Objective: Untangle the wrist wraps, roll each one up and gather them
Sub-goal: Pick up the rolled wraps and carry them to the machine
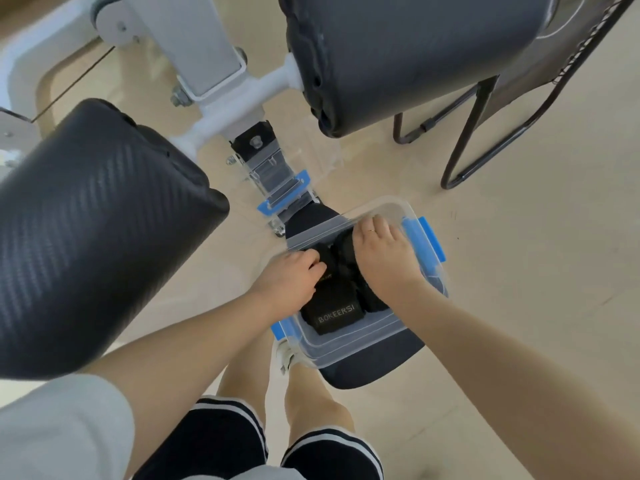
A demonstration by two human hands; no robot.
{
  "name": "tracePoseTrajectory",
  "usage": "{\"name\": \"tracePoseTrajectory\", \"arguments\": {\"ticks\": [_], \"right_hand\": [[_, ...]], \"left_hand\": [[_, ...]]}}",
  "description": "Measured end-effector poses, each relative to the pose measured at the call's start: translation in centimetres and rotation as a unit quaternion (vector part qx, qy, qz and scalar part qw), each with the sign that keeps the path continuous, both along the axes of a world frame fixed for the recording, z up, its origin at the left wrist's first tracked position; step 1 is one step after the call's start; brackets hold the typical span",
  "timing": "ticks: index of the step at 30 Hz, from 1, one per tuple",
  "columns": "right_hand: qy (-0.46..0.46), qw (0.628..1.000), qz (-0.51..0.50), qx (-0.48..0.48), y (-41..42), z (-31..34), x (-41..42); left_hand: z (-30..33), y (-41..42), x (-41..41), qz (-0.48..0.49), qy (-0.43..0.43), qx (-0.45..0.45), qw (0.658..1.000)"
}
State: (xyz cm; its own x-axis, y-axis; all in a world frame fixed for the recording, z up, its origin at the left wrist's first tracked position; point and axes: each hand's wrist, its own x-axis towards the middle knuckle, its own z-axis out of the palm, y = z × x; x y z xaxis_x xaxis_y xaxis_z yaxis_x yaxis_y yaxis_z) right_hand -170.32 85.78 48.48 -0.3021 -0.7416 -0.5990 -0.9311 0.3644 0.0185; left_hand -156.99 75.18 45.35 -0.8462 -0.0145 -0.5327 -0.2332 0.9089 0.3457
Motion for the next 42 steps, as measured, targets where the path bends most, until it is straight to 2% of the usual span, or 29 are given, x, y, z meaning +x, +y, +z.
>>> {"name": "tracePoseTrajectory", "arguments": {"ticks": [2, 4, 6, 8, 13, 16, 19, 22, 25, 28, 34, 37, 39, 42], "right_hand": [[-0.071, 0.997, -0.010, -0.010, 0.3, -0.6, 0.9], [-0.121, 0.990, -0.059, 0.044, 1.4, -1.5, 1.0], [-0.136, 0.983, -0.059, 0.109, 2.7, -2.6, 0.6], [-0.166, 0.976, -0.046, 0.131, 3.3, -3.6, 0.0], [-0.178, 0.976, -0.060, 0.109, 3.0, -4.1, -0.4], [-0.186, 0.974, -0.103, 0.076, 1.7, -2.0, -0.7], [-0.180, 0.976, -0.107, 0.061, 0.8, 1.1, 0.0], [-0.217, 0.969, -0.104, 0.057, 1.0, 4.7, 2.0], [-0.240, 0.967, -0.068, 0.050, 0.6, 8.5, 5.0], [-0.247, 0.968, -0.031, 0.031, -1.1, 11.2, 9.2], [-0.283, 0.952, 0.120, 0.002, -5.6, 16.0, 22.6], [-0.297, 0.930, 0.215, 0.008, -7.0, 17.8, 32.1], [-0.317, 0.919, 0.233, 0.004, -7.6, 18.6, 35.7], [-0.326, 0.903, 0.280, 0.020, -8.0, 18.6, 45.9]], "left_hand": [[0.3, -0.1, 0.2, -0.011, -0.005, 0.007, 1.000], [0.5, -0.2, 0.3, -0.013, -0.005, 0.005, 1.000], [0.3, -0.1, 0.2, -0.025, -0.016, -0.009, 1.000], [0.0, 0.2, 0.1, -0.032, -0.045, -0.011, 0.998], [-0.6, -0.6, -0.6, -0.062, -0.099, -0.002, 0.993], [1.0, -1.0, -0.3, -0.004, -0.130, 0.041, 0.991], [4.2, -1.1, 2.0, 0.109, -0.074, 0.063, 0.989], [8.2, -0.5, 6.1, 0.233, -0.033, 0.066, 0.970], [11.9, 0.8, 11.5, 0.337, -0.023, 0.048, 0.940], [15.0, 2.2, 18.2, 0.443, -0.009, 0.046, 0.895], [19.5, 5.4, 32.1, 0.629, 0.047, 0.055, 0.774], [21.1, 7.8, 40.2, 0.707, 0.085, 0.034, 0.702], [21.4, 8.4, 43.1, 0.728, 0.093, 0.029, 0.678], [21.2, 10.0, 52.4, 0.759, 0.103, 0.011, 0.643]]}}
